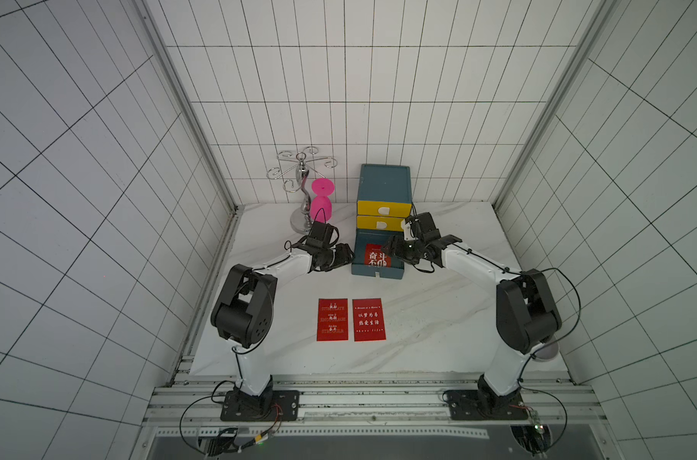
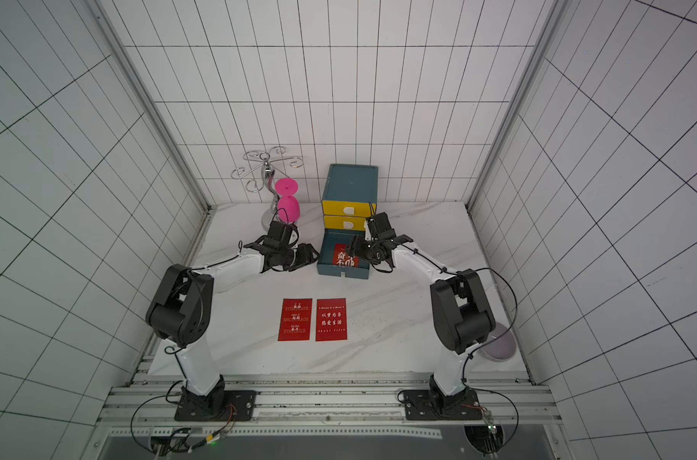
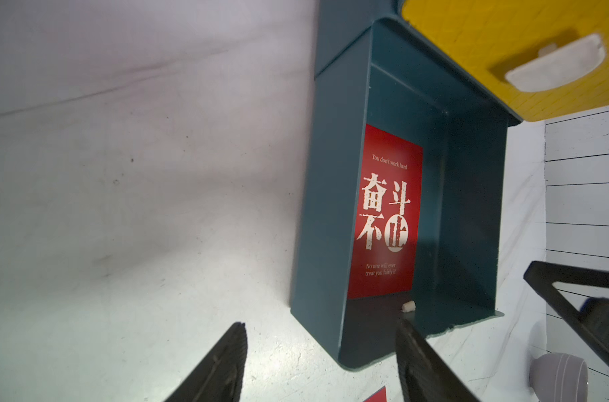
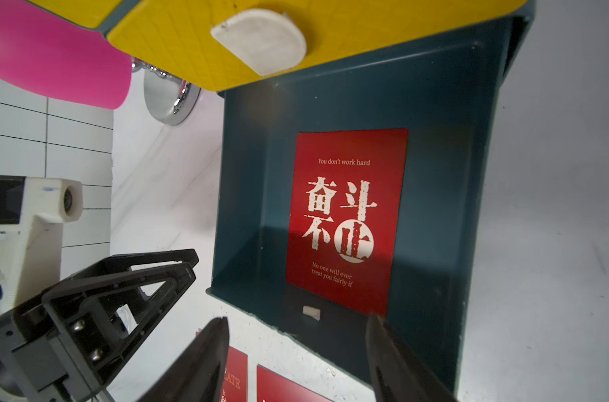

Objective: Take the postcards out of the drawer
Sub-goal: Pick up the postcard from the drawer.

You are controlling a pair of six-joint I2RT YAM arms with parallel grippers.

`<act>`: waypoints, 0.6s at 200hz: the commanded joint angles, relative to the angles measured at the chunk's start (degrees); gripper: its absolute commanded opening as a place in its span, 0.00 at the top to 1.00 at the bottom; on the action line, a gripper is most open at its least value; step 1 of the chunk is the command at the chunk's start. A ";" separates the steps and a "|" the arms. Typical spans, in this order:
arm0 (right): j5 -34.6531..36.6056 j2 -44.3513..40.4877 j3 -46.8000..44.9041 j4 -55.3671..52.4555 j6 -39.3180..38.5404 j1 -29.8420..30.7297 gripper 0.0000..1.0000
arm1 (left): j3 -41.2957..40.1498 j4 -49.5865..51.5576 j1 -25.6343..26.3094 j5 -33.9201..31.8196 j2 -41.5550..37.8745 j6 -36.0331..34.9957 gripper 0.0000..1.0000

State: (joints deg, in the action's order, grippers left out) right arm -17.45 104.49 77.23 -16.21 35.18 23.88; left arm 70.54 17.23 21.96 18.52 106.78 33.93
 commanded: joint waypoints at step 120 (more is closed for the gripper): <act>13.49 16.50 19.85 -13.66 0.56 3.88 0.07 | 6.62 0.34 0.34 2.52 5.63 -0.29 0.34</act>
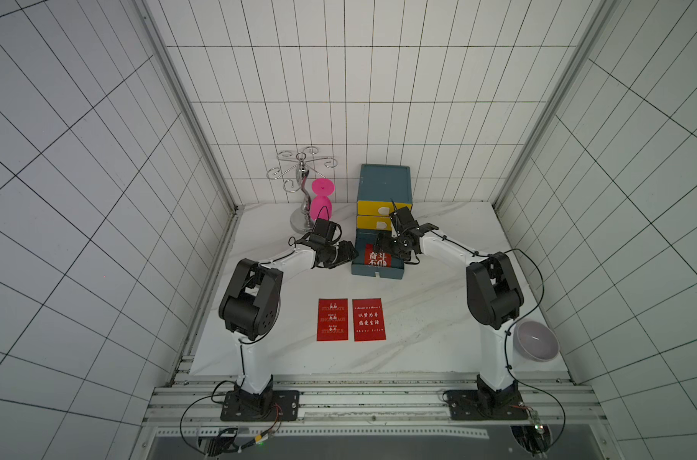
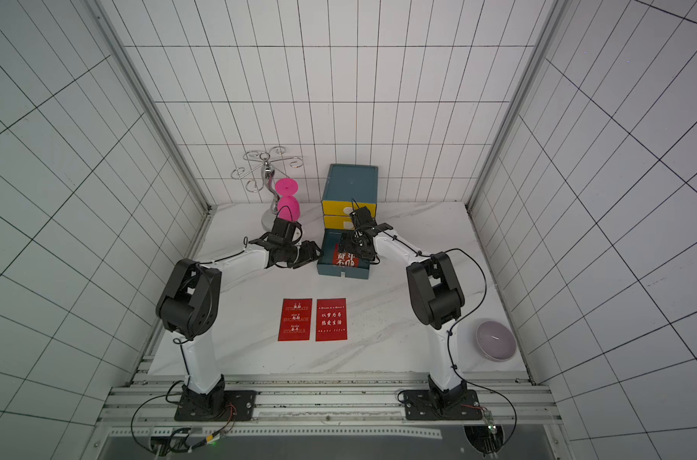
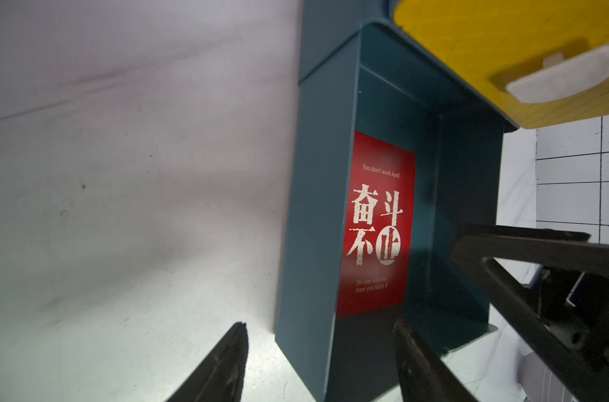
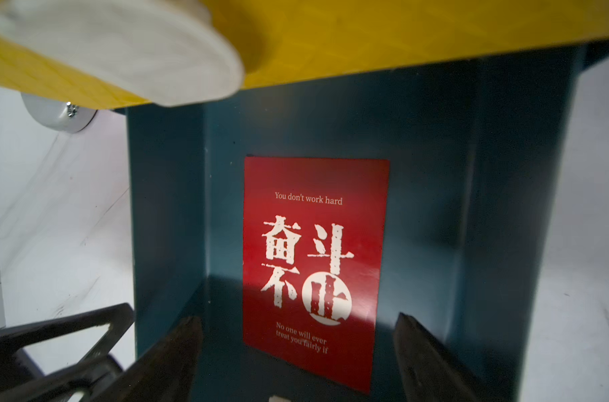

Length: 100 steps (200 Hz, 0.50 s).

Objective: Take the postcards out of the drawer
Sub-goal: Pick up the postcard from the drawer.

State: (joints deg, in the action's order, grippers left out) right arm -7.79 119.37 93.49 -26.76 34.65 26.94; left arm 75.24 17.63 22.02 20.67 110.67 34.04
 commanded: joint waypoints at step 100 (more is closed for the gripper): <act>9.29 8.17 7.57 -5.12 3.96 1.89 0.01 | 3.11 0.46 0.39 0.76 2.83 -0.90 0.34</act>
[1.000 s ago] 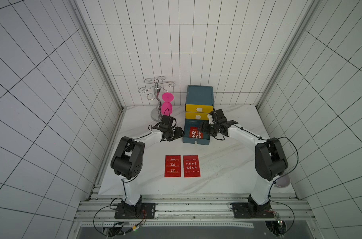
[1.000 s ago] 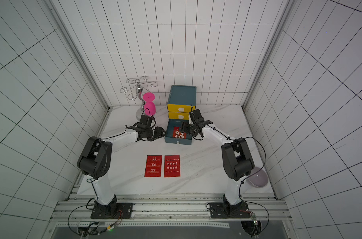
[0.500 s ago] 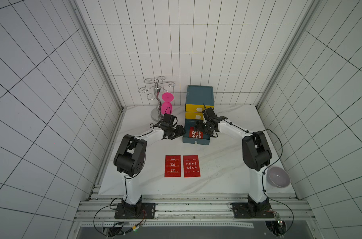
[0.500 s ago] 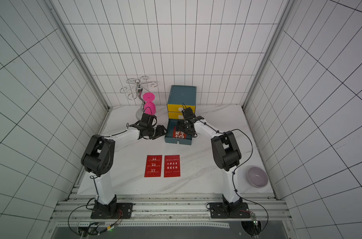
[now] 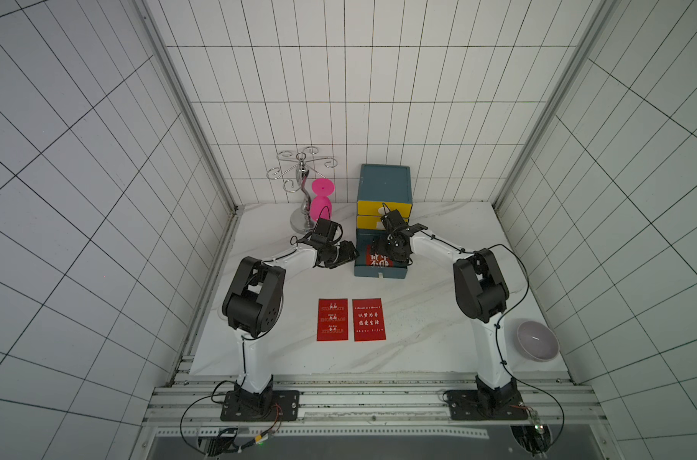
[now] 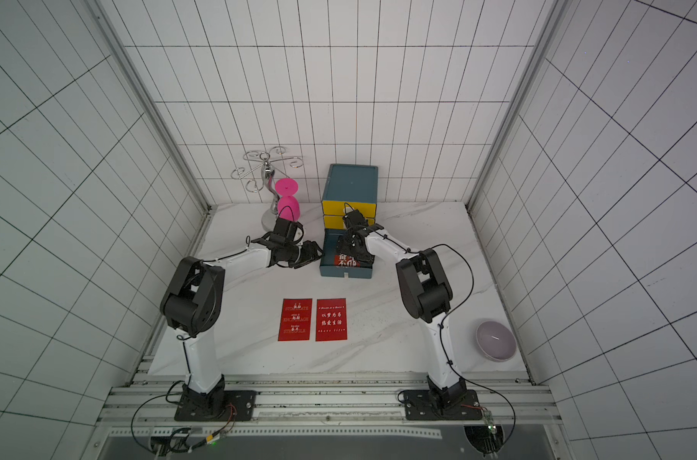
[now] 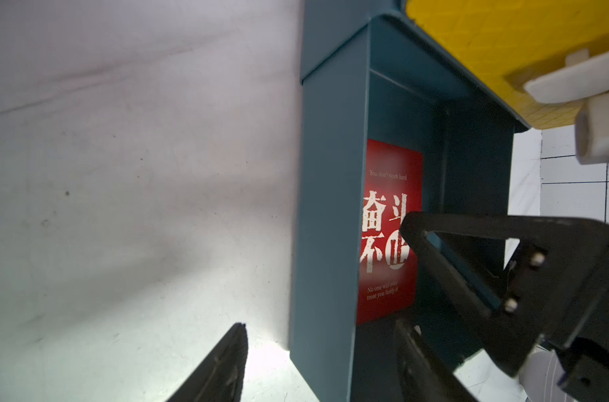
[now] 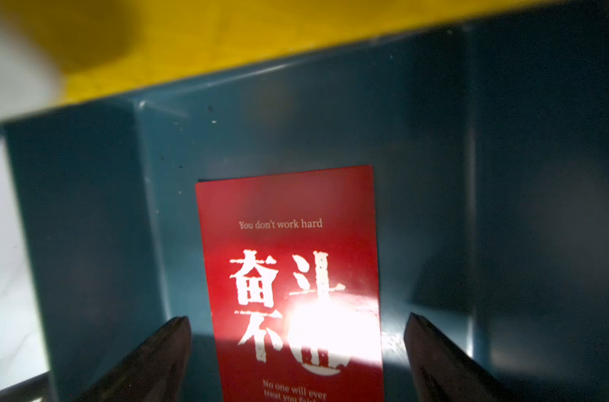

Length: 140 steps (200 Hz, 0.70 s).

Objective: Take the postcards out of the drawer
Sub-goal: Pick up the postcard from the drawer.

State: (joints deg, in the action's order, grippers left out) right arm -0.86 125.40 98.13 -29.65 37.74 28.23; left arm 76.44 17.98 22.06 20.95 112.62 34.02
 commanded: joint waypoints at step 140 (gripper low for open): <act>-5.33 1.75 -1.23 8.04 4.75 1.26 0.01 | 4.19 1.29 0.30 1.21 2.84 -1.85 0.34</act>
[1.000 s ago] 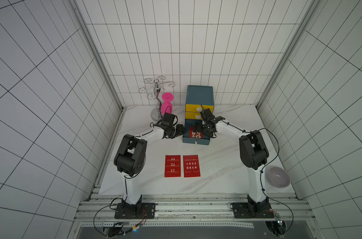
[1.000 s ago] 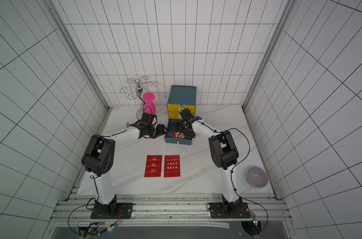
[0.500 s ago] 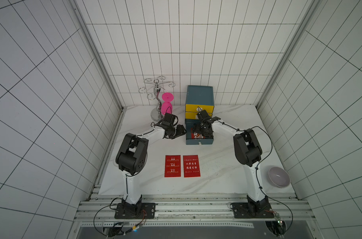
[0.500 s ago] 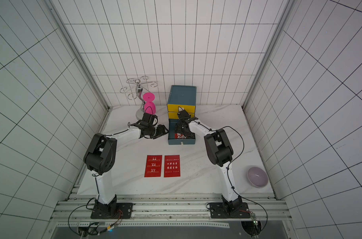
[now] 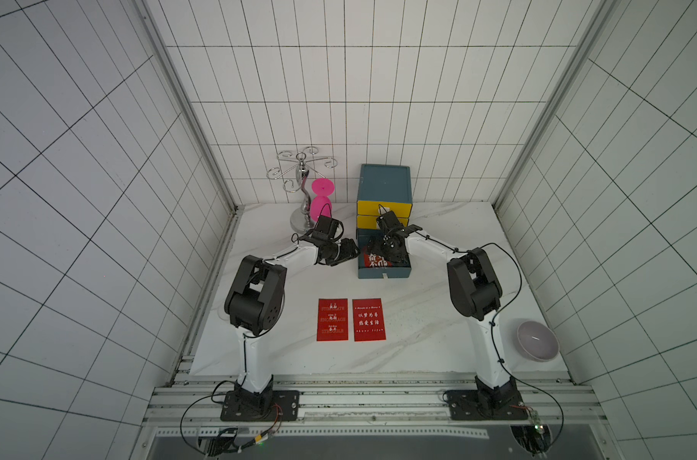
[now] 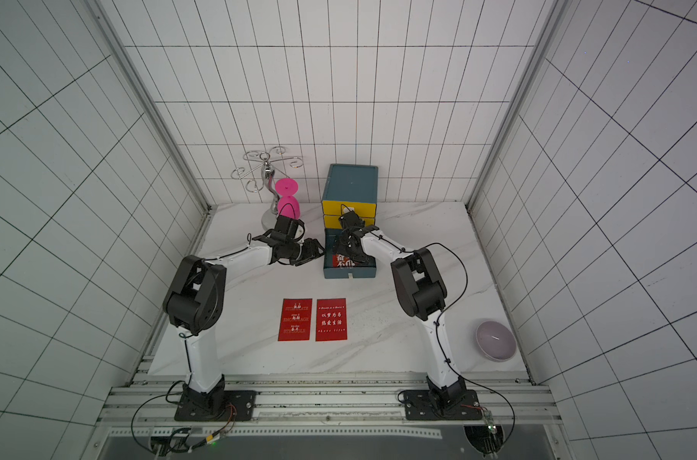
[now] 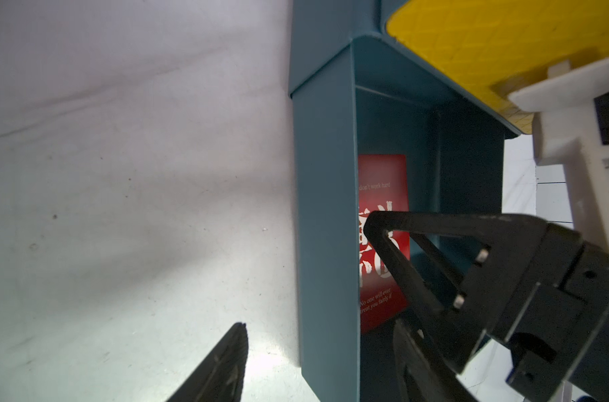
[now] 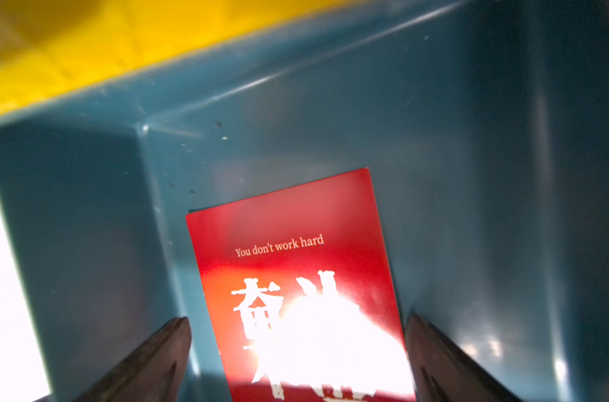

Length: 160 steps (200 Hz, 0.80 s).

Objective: Take the postcards out of the drawer
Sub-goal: Pick up the postcard from the drawer.

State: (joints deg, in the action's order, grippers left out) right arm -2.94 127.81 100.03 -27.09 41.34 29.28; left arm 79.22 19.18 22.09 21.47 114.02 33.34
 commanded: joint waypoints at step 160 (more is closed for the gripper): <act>-15.40 -8.57 -21.93 33.26 6.74 -2.16 0.07 | 1.73 -0.11 0.31 1.77 2.17 -0.91 0.34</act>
State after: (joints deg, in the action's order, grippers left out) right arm -14.13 121.14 82.30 -0.95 45.50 27.57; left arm 79.40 19.51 22.09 22.61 114.54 32.99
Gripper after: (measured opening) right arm 0.945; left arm 0.660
